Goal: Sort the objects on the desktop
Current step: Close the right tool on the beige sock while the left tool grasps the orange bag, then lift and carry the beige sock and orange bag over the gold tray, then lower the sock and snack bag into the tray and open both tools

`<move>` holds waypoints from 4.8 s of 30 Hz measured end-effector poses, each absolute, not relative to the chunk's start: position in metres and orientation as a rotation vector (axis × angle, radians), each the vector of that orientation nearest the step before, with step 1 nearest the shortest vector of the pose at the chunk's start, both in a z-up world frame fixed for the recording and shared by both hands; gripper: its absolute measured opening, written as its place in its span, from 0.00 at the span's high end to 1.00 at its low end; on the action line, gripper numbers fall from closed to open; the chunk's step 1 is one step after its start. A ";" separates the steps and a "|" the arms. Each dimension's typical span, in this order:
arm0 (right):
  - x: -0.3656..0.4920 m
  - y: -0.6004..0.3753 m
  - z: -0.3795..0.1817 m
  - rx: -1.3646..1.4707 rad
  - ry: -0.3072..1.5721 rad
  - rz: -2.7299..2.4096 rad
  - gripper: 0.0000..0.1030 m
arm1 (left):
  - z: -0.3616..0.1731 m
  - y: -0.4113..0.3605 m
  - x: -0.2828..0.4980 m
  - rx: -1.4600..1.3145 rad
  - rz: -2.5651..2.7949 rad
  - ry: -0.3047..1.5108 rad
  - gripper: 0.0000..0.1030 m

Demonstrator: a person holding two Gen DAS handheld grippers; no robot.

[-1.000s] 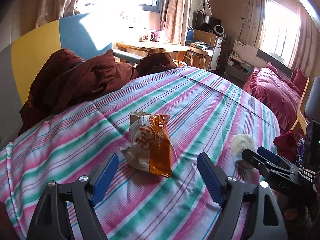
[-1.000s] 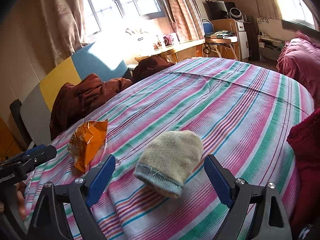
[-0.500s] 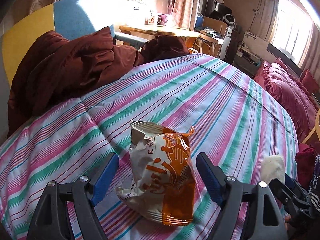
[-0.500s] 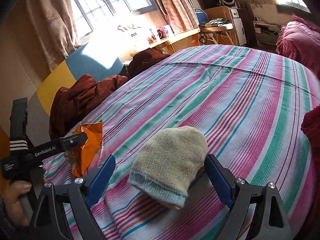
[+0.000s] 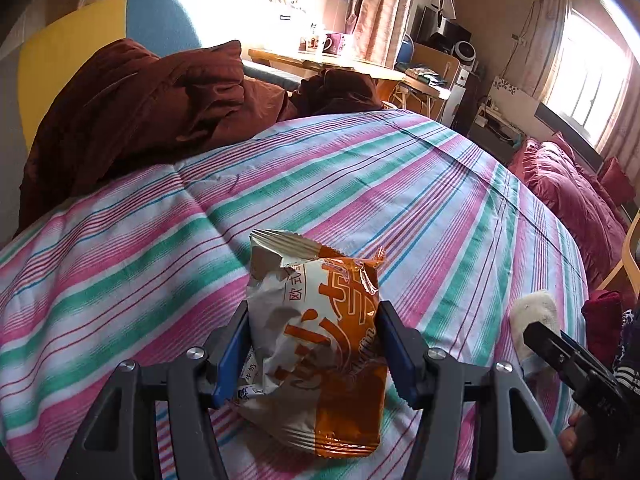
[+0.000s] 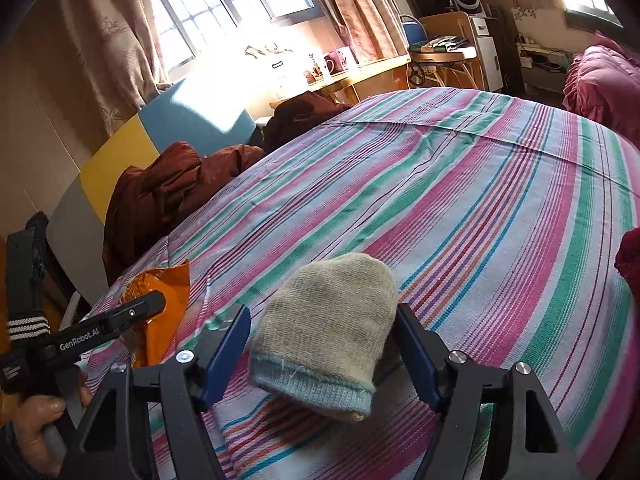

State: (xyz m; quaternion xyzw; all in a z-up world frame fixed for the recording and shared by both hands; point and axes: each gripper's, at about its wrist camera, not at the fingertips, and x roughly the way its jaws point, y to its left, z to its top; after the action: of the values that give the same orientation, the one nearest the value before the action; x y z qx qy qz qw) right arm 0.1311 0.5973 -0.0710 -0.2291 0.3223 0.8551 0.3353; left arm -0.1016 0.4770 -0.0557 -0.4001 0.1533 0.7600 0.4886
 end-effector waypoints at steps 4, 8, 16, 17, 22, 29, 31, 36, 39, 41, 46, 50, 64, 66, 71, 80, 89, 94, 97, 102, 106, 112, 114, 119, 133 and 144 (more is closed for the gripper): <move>0.125 0.596 -0.071 -0.630 0.831 2.269 0.29 | -0.055 0.445 -0.091 -0.997 1.860 0.341 0.40; 0.119 0.593 -0.071 -0.661 0.809 2.306 0.29 | -0.053 0.396 -0.072 -1.013 1.901 0.314 0.40; 0.092 0.561 -0.064 -0.828 0.613 2.486 0.39 | -0.049 0.302 -0.036 -1.024 1.972 0.260 0.40; 0.088 0.552 -0.062 -0.847 0.566 2.505 0.39 | -0.049 0.294 -0.033 -1.020 1.982 0.259 0.40; 0.080 0.510 -0.061 -0.923 0.532 2.613 0.40 | -0.049 0.270 -0.024 -1.006 2.014 0.222 0.40; 0.078 0.462 -0.065 -0.995 0.478 2.700 0.40 | -0.055 0.260 -0.022 -0.990 2.027 0.182 0.37; 0.078 0.458 -0.065 -0.996 0.452 2.699 0.40 | -0.057 0.259 -0.024 -1.002 2.027 0.168 0.32; 0.075 0.450 -0.064 -0.991 0.391 2.683 0.40 | -0.063 0.259 -0.030 -1.033 2.024 0.135 0.28; 0.073 0.443 -0.065 -0.993 0.320 2.664 0.38 | -0.066 0.259 -0.033 -1.049 2.023 0.115 0.26; 0.071 0.440 -0.066 -0.996 0.289 2.652 0.37 | -0.067 0.258 -0.033 -1.053 2.023 0.103 0.26; 0.073 0.438 -0.066 -0.983 0.286 2.639 0.37 | -0.069 0.256 -0.034 -1.063 2.036 0.059 0.26; 0.075 0.439 -0.067 -0.979 0.309 2.630 0.37 | -0.070 0.255 -0.034 -1.064 2.042 0.042 0.25; 0.079 0.429 -0.073 -0.963 0.216 2.617 0.42 | -0.064 0.256 -0.023 -1.002 2.090 0.110 0.35; 0.080 0.428 -0.073 -0.963 0.218 2.620 0.42 | -0.062 0.256 -0.019 -0.991 2.094 0.117 0.36; 0.082 0.424 -0.070 -0.970 0.252 2.643 0.42 | -0.049 0.251 -0.006 -0.936 2.099 0.133 0.37; 0.064 0.387 -0.047 -0.972 0.294 2.788 0.42 | -0.001 0.201 0.002 -0.820 2.162 0.049 0.37; 0.017 0.301 -0.001 -0.955 0.239 3.079 0.42 | 0.024 0.113 -0.040 -0.831 2.363 -0.039 0.37; -0.019 0.254 0.008 -0.981 0.167 3.168 0.42 | 0.026 0.080 -0.072 -0.875 2.437 -0.075 0.37; -0.039 0.235 0.006 -1.009 0.149 3.182 0.42 | 0.025 0.068 -0.089 -0.900 2.461 -0.102 0.37; -0.061 0.217 -0.003 -1.078 0.152 3.196 0.42 | 0.020 0.056 -0.113 -0.941 2.482 -0.130 0.37; -0.071 0.208 -0.016 -1.137 0.129 3.188 0.42 | 0.013 0.051 -0.130 -0.989 2.481 -0.146 0.37; -0.076 0.206 -0.025 -1.193 0.162 3.209 0.40 | 0.003 0.050 -0.151 -1.067 2.471 -0.144 0.37; -0.076 0.207 -0.025 -1.190 0.172 3.215 0.40 | 0.000 0.051 -0.155 -1.087 2.461 -0.145 0.37; -0.071 0.208 -0.023 -1.147 0.148 3.220 0.39 | 0.002 0.051 -0.157 -1.091 2.458 -0.137 0.36; -0.056 0.208 -0.017 -1.059 0.128 3.244 0.39 | 0.011 0.047 -0.159 -1.109 2.471 -0.098 0.36; -0.048 0.210 -0.017 -1.047 0.160 3.247 0.39 | 0.024 0.067 -0.150 -1.071 2.399 0.020 0.29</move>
State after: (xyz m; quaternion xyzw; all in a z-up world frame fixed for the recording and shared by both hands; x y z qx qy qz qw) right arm -0.0481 0.2104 -0.0168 -0.3038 0.0465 0.9418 -0.1363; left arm -0.1500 0.0670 0.0235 -0.3942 0.0075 0.8831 0.2543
